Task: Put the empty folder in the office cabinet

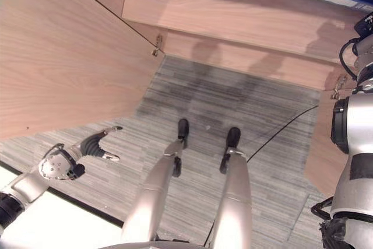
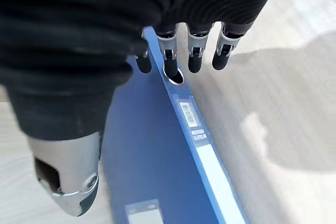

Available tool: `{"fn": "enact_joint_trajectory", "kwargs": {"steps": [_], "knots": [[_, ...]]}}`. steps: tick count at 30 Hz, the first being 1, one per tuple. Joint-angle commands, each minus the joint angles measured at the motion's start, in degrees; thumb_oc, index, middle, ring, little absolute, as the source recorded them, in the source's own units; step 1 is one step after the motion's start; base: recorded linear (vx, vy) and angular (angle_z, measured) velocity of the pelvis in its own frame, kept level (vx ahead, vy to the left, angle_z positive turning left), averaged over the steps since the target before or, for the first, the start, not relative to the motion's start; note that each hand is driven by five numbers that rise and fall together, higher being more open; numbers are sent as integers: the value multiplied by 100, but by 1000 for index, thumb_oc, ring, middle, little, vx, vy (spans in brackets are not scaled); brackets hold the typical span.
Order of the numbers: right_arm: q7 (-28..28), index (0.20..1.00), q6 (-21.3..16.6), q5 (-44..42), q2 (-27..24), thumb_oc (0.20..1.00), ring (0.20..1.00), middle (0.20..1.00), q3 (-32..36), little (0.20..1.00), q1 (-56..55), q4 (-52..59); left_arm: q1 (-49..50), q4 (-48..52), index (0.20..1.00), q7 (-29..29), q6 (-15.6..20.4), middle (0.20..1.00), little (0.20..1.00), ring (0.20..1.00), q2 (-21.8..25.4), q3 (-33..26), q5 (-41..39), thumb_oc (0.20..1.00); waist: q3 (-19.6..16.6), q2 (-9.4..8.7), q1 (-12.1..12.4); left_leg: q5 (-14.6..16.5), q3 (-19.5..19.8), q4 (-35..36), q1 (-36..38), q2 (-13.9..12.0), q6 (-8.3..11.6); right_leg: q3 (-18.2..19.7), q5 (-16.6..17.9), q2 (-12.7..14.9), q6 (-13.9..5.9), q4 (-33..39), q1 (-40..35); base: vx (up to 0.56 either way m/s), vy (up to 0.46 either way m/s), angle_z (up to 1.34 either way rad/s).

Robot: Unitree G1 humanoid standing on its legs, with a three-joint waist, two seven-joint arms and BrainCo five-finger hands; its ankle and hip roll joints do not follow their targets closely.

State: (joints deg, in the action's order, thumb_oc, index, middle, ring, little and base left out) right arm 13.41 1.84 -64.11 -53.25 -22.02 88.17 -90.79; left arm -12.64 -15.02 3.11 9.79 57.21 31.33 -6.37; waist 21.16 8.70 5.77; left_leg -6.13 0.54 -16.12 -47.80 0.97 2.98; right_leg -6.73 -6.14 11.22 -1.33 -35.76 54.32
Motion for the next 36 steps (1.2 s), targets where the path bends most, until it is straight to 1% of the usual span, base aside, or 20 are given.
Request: {"fn": "enact_joint_trajectory", "kwargs": {"steps": [1,7,13,24,30,33,36], "knots": [[-20,1000,-207,-101,-434,1000,1000,1000,-179,1000,244,2,110,200,1000,-20,86,1000,1000,1000,144,-234,-142,1000,259,253,125,1311,152,-687,330,-528,490,240,-286,83,-605,211,-235,0,0,0],[48,1000,-201,-206,-352,1000,1000,1000,160,1000,-65,10,94,160,1000,-31,60,1000,1000,1000,106,-234,-50,1000,282,302,149,1303,158,-656,392,-509,477,245,-295,73,-607,221,-300,0,0,0],[76,1000,-201,-239,-279,1000,1000,1000,356,1000,-268,6,-13,114,1000,-96,59,1000,1000,1000,43,-250,-26,1000,306,330,182,1286,173,-644,392,-513,483,235,-301,73,-607,235,-312,-3,-5,1],[69,1000,-185,-114,-374,1000,1000,1000,271,1000,-233,26,16,192,1000,-71,46,1000,1000,1000,61,-220,-15,1000,319,345,185,1234,213,-607,404,-519,496,204,-304,63,-594,255,-347,-1,-5,1],[61,1000,-261,-20,-441,1000,1000,1000,-10,1000,1,253,-15,175,1000,19,45,1000,1000,1000,42,-122,-63,1000,291,277,152,1145,219,-459,577,-534,523,180,-217,54,-607,422,-533,0,0,0],[76,1000,-283,10,-409,1000,1000,1000,53,1000,-60,222,-112,67,1000,33,51,1000,1000,1000,-19,1,-11,1000,296,255,139,1117,231,-362,711,-532,525,134,-187,35,-602,524,-673,0,0,0],[94,1000,-291,-43,-318,1000,1000,1000,360,1000,-297,161,-153,-151,1000,55,32,1000,1000,1000,-240,137,149,1000,267,181,140,1093,267,-145,991,-528,518,66,-127,6,-624,738,-944,0,0,0]]}}
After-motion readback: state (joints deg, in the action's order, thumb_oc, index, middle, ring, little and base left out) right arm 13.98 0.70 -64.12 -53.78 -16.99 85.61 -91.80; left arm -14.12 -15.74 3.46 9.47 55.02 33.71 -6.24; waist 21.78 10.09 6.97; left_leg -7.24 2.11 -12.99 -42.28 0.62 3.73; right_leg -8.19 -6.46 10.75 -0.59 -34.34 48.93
